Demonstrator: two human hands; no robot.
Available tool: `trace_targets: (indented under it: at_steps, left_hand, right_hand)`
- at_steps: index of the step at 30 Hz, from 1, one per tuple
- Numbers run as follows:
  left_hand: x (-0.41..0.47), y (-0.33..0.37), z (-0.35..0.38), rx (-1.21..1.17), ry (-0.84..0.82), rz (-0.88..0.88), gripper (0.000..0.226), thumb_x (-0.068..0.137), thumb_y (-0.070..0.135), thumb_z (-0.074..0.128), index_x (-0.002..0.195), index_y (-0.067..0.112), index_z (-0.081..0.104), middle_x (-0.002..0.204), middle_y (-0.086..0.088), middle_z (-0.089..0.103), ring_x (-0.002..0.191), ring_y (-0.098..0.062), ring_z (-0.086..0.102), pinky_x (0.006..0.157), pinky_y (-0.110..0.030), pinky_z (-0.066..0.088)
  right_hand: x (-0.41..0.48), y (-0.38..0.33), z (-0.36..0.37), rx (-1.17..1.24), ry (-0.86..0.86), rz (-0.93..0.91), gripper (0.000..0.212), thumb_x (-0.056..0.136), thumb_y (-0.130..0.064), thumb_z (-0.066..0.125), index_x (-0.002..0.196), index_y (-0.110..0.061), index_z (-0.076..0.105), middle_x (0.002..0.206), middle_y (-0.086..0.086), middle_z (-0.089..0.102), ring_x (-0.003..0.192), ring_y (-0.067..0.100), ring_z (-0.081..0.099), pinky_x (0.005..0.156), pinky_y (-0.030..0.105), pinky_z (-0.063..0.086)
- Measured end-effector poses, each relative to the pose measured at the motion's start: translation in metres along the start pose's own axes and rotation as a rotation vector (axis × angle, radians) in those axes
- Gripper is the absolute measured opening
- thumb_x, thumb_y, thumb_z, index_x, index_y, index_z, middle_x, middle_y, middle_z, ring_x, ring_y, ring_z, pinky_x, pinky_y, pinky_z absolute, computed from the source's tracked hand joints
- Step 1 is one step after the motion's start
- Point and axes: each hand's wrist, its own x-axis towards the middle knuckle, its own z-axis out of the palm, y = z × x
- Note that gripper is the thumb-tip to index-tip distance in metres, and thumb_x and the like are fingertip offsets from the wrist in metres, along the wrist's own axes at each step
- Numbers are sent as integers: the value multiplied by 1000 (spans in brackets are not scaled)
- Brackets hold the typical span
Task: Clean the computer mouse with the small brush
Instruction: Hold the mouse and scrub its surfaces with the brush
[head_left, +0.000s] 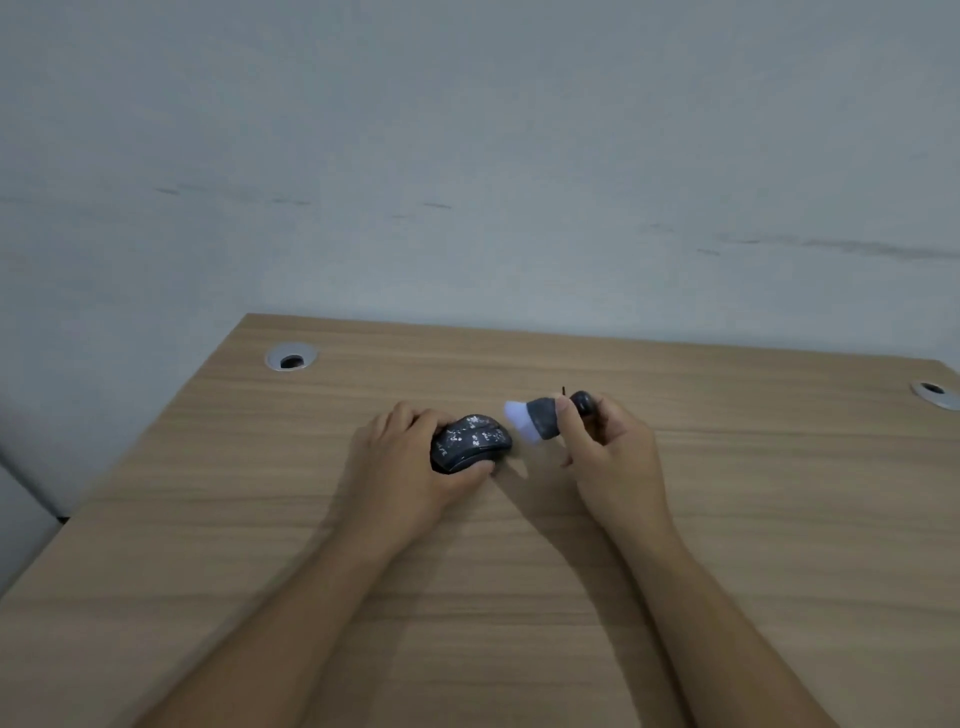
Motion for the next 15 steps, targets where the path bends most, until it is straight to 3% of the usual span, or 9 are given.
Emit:
trace_targets:
  at_steps: [2, 3, 6, 8, 11, 15]
  left_hand:
    - [1, 2, 0, -19, 3, -1, 62, 76, 76, 74, 125, 38, 70, 119, 13, 61, 118, -17, 53, 98, -30, 35]
    - [1, 1, 0, -37, -1, -2, 60, 77, 74, 77, 125, 37, 71, 119, 13, 61, 117, -17, 53, 96, -29, 33]
    - [-1, -2, -7, -116, -21, 22, 55, 75, 65, 85, 121, 39, 72, 116, 15, 64, 114, -15, 57, 96, -32, 40]
    - [-4, -4, -11, -186, -31, 40, 54, 74, 58, 90, 121, 37, 73, 114, 18, 67, 112, -14, 60, 96, -31, 47]
    - [-7, -3, -15, -297, -44, 29, 55, 75, 50, 95, 124, 38, 73, 110, 26, 69, 113, -12, 60, 91, -20, 44]
    - [-9, -3, -18, -343, -85, 30, 57, 76, 47, 96, 128, 41, 72, 108, 34, 66, 116, -12, 57, 99, -32, 49]
  right_hand:
    - [-3, -3, 3, -76, 11, -54, 25, 108, -34, 71, 90, -17, 73, 74, 11, 67, 62, 12, 58, 61, 33, 49]
    - [-5, -6, 4, -109, 17, -87, 24, 109, -34, 71, 90, -20, 72, 70, 5, 64, 62, 5, 54, 61, 28, 45]
    - [-11, -17, 6, -162, 19, -193, 20, 111, -33, 68, 96, -20, 70, 71, -9, 61, 64, 7, 54, 60, 14, 38]
    - [-12, -22, 8, -168, 3, -250, 16, 112, -31, 66, 104, -17, 70, 83, -5, 69, 71, 10, 61, 65, 16, 44]
    - [-11, -24, 8, -153, -67, -332, 8, 113, -23, 66, 117, -18, 70, 104, -2, 74, 85, 5, 68, 76, 15, 49]
    - [-9, -16, 10, -218, -167, -412, 15, 111, -19, 67, 125, -16, 70, 111, -1, 68, 85, -8, 60, 81, 8, 43]
